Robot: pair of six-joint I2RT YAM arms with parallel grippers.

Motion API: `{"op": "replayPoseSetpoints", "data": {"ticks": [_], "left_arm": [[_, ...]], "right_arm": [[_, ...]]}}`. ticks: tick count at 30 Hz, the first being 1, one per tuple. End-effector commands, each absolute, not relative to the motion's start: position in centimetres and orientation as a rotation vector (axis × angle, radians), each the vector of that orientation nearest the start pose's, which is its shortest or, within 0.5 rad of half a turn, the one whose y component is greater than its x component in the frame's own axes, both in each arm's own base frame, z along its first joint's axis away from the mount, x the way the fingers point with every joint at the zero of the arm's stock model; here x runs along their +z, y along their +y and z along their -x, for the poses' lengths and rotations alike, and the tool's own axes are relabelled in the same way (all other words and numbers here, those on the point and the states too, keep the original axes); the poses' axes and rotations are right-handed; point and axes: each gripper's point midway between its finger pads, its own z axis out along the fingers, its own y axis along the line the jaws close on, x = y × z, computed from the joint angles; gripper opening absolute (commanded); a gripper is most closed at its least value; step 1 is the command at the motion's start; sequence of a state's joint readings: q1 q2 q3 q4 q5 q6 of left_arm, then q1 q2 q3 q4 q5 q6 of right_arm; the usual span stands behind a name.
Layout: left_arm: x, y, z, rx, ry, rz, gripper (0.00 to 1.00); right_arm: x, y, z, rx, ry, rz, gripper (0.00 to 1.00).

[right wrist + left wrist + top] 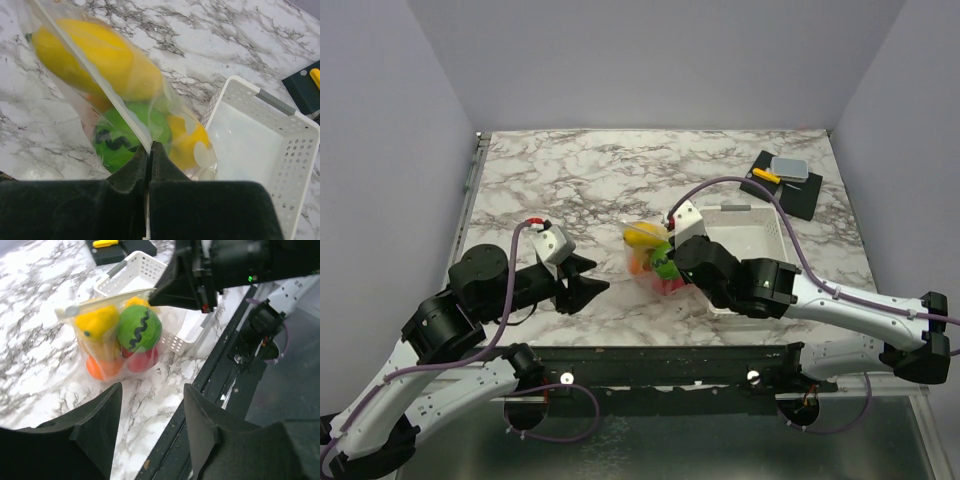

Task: Place the food in the zip-top bag and seal the zipper
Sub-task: Zip the zipper food storage bag at the center of the board, then place the zipper food storage bag at the center of the board.

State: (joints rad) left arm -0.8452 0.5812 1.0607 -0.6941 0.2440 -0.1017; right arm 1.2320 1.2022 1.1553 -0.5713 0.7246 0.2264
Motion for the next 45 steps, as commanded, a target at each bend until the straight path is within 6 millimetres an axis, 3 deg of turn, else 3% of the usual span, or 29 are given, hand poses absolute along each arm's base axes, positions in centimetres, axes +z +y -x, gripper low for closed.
{"op": "replayPoseSetpoints", "data": {"ticks": [1, 7, 19, 28, 36, 45], "left_arm": [[34.5, -17.5, -13.6, -0.75, 1.672, -0.675, 0.65], [35.9, -16.6, -14.3, -0.717, 1.629, -0.602, 0.84], [36.9, -17.9, -13.4, -0.78, 1.594, -0.677, 0.96], [36.4, -19.8, -13.2, -0.81, 1.59, -0.807, 0.96], [35.0, -23.1, -11.8, -0.935, 1.589, -1.009, 0.96], [33.3, -25.4, -11.2, -1.037, 1.632, -1.127, 0.82]], "right_arm": [[27.9, 26.5, -21.5, 0.137, 1.859, 0.562, 0.01], [28.5, 27.3, -21.5, 0.152, 1.851, 0.594, 0.01], [28.3, 29.7, -19.5, 0.313, 1.849, 0.765, 0.01], [29.2, 31.2, -16.4, 0.491, 1.848, 0.949, 0.01], [29.4, 32.3, -13.5, 0.636, 1.857, 1.107, 0.01], [29.6, 32.6, -12.4, 0.686, 1.859, 1.167, 0.01]]}}
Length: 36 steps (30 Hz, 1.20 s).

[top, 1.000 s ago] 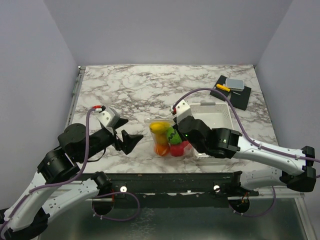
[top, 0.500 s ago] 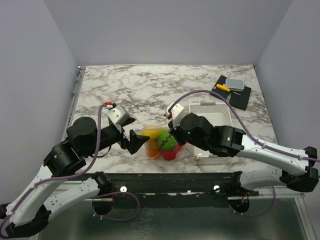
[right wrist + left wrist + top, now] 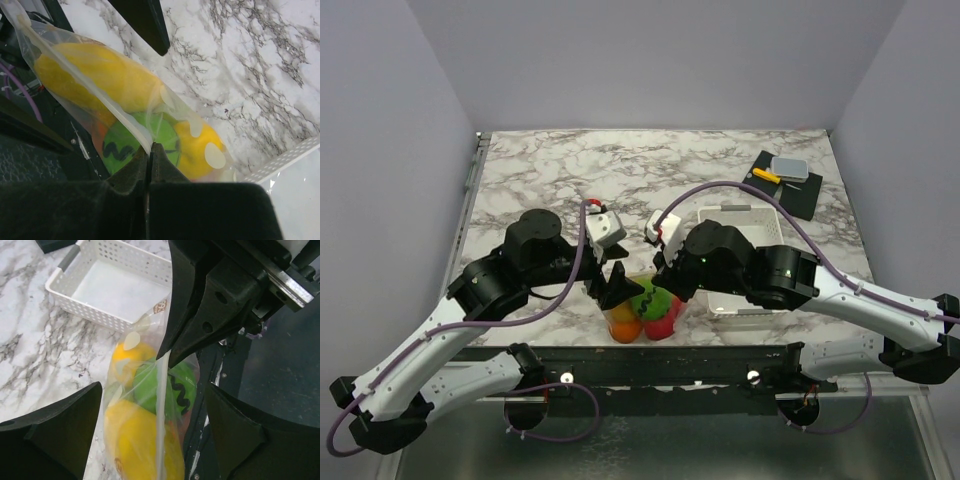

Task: Place the food in the zip-top bag and seal the zipper
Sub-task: Place the zipper food storage bag at the center of the board.

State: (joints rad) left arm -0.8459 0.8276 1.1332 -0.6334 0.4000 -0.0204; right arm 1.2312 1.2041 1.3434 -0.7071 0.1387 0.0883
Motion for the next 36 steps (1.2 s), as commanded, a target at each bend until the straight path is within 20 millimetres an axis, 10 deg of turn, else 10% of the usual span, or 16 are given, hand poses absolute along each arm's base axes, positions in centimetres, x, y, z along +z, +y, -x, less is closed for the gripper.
{"op": "replayPoseSetpoints", "data": {"ticks": [1, 25, 30, 36], "left_arm": [[33.2, -25.6, -11.2, -1.046, 1.637, -1.136, 0.8], [29.8, -27.7, -10.2, -1.109, 1.698, -1.277, 0.32], [29.9, -27.8, -9.7, -1.127, 1.68, -1.3, 0.0], [30.1, -27.6, -9.7, -1.12, 1.666, -1.301, 0.0]], "right_arm": [[29.7, 32.6, -12.3, 0.695, 1.855, 1.172, 0.01], [32.1, 32.4, -11.8, 0.768, 1.785, 1.126, 0.01], [32.5, 32.3, -12.2, 0.769, 1.767, 1.085, 0.01], [32.8, 31.8, -12.3, 0.765, 1.761, 1.066, 0.01]]}}
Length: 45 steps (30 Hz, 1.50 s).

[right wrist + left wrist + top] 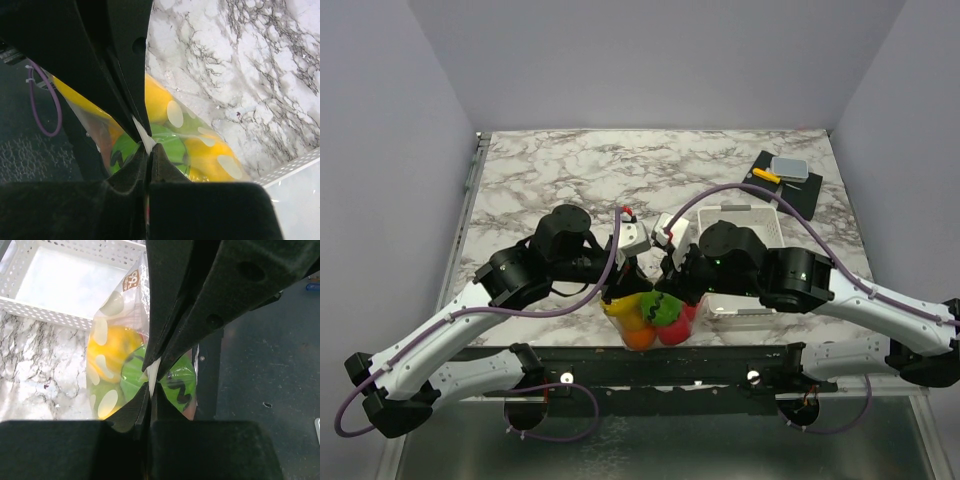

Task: Place the food in the zip-top bag and seal the zipper
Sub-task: Place the zipper food storage bag at the center of the board.

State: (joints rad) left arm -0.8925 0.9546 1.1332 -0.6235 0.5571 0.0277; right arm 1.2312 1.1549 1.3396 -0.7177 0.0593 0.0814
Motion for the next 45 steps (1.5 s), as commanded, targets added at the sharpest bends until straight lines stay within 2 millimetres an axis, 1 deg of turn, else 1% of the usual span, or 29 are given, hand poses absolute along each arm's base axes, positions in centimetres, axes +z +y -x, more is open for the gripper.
{"op": "replayPoseSetpoints", "data": {"ticks": [1, 4, 6, 7, 10, 13, 15, 18, 19, 24, 26, 30, 34, 40, 45], "left_arm": [[30.1, -27.6, -9.9, -1.108, 1.67, -1.292, 0.0], [30.1, -27.5, -10.3, -1.083, 1.676, -1.275, 0.0], [30.2, -27.4, -10.8, -1.057, 1.682, -1.256, 0.0], [30.2, -27.4, -11.1, -1.041, 1.686, -1.244, 0.0], [30.2, -27.2, -12.1, -0.988, 1.693, -1.201, 0.0], [30.2, -27.1, -13.3, -0.929, 1.705, -1.154, 0.0], [30.2, -26.8, -14.2, -0.88, 1.719, -1.116, 0.0], [30.2, -26.4, -15.9, -0.791, 1.737, -1.056, 0.0], [30.2, -26.1, -16.5, -0.754, 1.745, -1.033, 0.0], [30.8, -24.7, -19.4, -0.571, 1.747, -0.936, 0.0], [31.5, -24.0, -20.6, -0.502, 1.736, -0.889, 0.0], [32.7, -22.9, -22.7, -0.374, 1.718, -0.803, 0.0], [33.2, -21.4, -25.2, -0.213, 1.738, -0.705, 0.0], [33.7, -19.3, -28.7, 0.042, 1.732, -0.615, 0.0], [34.4, -18.5, -30.9, 0.117, 1.729, -0.587, 0.0]], "right_arm": [[32.9, 31.6, -12.4, 0.761, 1.761, 1.057, 0.01], [33.0, 31.0, -12.5, 0.747, 1.763, 1.035, 0.01], [33.0, 30.5, -12.8, 0.73, 1.768, 1.012, 0.03], [32.9, 30.2, -12.9, 0.718, 1.773, 1.005, 0.06], [32.8, 29.6, -13.2, 0.691, 1.779, 0.979, 0.21], [32.7, 28.8, -13.6, 0.657, 1.786, 0.956, 0.35], [32.7, 28.1, -14.2, 0.615, 1.791, 0.926, 0.39], [32.3, 26.7, -15.8, 0.5, 1.819, 0.838, 0.46], [32.2, 26.2, -16.4, 0.456, 1.829, 0.804, 0.48], [31.2, 25.1, -17.6, 0.356, 1.852, 0.728, 0.51], [30.7, 24.4, -18.3, 0.307, 1.858, 0.68, 0.52], [30.5, 22.8, -19.2, 0.236, 1.858, 0.568, 0.53], [30.3, 21.4, -19.5, 0.21, 1.849, 0.498, 0.55], [29.4, 20.7, -19.6, 0.213, 1.827, 0.468, 0.6], [28.9, 20.3, -19.4, 0.214, 1.835, 0.468, 0.61]]}}
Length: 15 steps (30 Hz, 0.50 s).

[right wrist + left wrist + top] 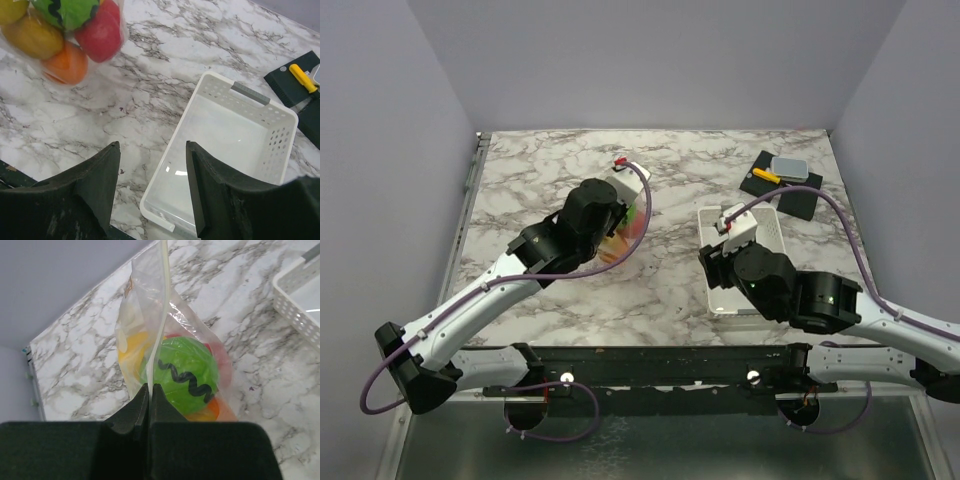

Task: Place the food in the zip-top bag and seal the zipper
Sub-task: Place the zipper food storage bag at the center of the board.

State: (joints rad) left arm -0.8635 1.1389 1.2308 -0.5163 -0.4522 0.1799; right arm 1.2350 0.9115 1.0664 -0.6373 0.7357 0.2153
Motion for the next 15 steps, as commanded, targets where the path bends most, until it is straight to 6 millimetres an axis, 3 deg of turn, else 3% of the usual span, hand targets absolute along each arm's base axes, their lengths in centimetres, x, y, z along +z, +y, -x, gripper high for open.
{"op": "replayPoseSetpoints", "data": {"ticks": [1, 9, 11, 15], "left_arm": [[34.5, -18.2, -31.4, 0.134, 1.725, -0.577, 0.0], [33.4, -13.8, -35.7, 0.264, 1.689, -0.467, 0.0], [32.2, -12.6, -36.9, 0.311, 1.702, -0.455, 0.0], [28.9, -12.2, -38.6, 0.448, 1.745, -0.516, 0.0]], "right_arm": [[28.7, 20.2, -19.3, 0.214, 1.837, 0.471, 0.61], [28.6, 20.3, -18.8, 0.271, 1.839, 0.467, 0.61], [28.7, 20.6, -18.5, 0.305, 1.839, 0.472, 0.62], [28.4, 20.9, -18.0, 0.355, 1.838, 0.489, 0.62]]}}
